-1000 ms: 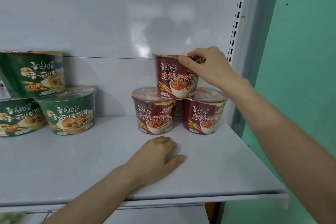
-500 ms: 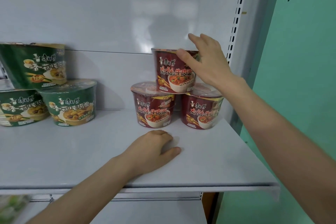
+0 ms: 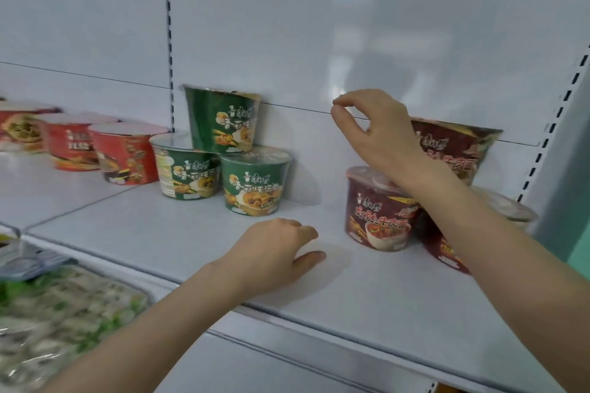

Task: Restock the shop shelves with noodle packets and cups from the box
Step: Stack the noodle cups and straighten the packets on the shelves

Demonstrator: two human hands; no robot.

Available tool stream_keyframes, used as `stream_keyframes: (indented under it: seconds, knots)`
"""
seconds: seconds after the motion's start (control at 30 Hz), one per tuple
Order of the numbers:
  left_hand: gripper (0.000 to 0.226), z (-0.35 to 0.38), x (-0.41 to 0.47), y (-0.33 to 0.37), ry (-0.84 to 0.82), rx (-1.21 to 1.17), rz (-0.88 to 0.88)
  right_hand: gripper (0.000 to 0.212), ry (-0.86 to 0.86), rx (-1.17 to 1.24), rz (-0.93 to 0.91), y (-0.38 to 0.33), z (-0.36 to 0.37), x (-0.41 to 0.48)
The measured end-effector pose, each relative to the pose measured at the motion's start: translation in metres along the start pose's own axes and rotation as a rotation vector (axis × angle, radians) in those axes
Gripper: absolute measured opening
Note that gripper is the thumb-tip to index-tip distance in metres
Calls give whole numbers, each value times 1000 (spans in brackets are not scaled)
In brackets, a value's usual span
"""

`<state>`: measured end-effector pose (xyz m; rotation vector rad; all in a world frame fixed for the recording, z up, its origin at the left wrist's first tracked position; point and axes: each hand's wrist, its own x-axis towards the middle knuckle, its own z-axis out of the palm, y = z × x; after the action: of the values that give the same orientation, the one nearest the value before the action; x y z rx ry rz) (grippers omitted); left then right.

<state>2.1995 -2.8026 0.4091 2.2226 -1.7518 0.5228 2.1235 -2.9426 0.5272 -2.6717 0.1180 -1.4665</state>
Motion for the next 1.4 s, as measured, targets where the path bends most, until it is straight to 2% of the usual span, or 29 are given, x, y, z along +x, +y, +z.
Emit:
stream_keyframes:
  seconds: [0.17, 0.27, 0.37, 0.47, 0.57, 0.73, 0.83, 0.93, 1.07, 1.13, 1.27, 1.4]
  knots:
    - [55, -15, -36, -83, 48, 50, -36, 21, -41, -22, 2, -38, 54, 24]
    - [83, -25, -56, -139, 82, 64, -25, 21, -26, -50, 18, -63, 83, 39]
    - [88, -28, -69, -190, 70, 52, -19, 21, 19, -76, 50, -84, 107, 49]
    - [81, -33, -80, -226, 46, 28, 21, 23, 44, -87, 139, -98, 127, 56]
    - [55, -36, -82, -248, 29, 7, 38, 30, 61, -125, 207, -107, 135, 62]
    - [31, -41, -66, -271, 228, -14, 33, 55, -38, -138, 307, -115, 137, 77]
    - [39, -46, -49, -273, 288, -34, -7, 61, -131, -117, 341, -113, 141, 85]
    - [50, -48, -31, -270, 307, -32, -20, 58, -175, -88, 367, -104, 149, 90]
    - [53, -42, -5, -262, 242, 30, -31, 42, -132, -26, 347, -92, 158, 92]
    - [47, -38, 4, -258, 205, 56, -42, 38, -87, 28, 336, -90, 159, 93]
    - [24, -36, 8, -264, 227, -96, 15, 30, 5, 66, 329, -88, 150, 92]
    - [19, -42, 1, -279, 215, -266, 60, 25, 68, 53, 287, -89, 143, 94]
